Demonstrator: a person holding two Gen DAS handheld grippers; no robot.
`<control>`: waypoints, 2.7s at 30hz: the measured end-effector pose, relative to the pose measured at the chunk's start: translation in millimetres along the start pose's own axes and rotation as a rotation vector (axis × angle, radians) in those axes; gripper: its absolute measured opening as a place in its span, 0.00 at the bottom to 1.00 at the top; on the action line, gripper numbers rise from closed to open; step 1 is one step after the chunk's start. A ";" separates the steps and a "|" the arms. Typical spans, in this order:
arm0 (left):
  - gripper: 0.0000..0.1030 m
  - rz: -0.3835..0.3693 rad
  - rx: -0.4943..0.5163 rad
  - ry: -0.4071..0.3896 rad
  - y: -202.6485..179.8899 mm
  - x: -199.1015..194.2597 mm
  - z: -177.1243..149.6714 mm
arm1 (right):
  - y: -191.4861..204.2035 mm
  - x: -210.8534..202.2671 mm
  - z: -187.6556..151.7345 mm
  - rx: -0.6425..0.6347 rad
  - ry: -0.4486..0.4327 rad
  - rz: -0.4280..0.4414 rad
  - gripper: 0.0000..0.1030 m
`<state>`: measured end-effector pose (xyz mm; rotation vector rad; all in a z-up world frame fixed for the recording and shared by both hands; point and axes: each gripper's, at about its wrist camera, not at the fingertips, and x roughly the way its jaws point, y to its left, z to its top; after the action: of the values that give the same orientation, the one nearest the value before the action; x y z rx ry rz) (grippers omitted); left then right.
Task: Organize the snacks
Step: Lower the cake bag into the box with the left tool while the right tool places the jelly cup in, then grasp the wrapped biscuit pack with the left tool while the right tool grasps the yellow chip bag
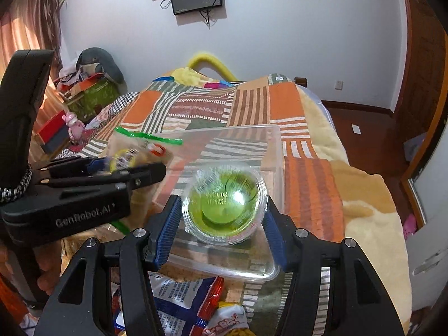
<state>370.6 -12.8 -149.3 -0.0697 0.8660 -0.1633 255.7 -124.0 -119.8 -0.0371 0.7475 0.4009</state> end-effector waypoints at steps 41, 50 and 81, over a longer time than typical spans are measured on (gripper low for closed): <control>0.81 0.042 -0.090 0.071 94.1 -72.7 -120.2 | -29.2 -35.4 -67.8 0.022 0.115 -0.026 0.61; 0.87 0.115 -0.046 0.057 88.4 -54.8 -120.0 | -21.8 -14.3 -78.1 0.009 0.176 -0.006 0.64; 0.79 0.093 -0.109 -0.032 101.4 -95.1 -115.7 | -28.6 -48.4 -69.2 0.028 0.070 -0.018 0.19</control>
<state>233.4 104.0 -165.5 -0.1329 0.8444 -0.0280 189.0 -179.0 -141.5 -0.0320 0.8215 0.3739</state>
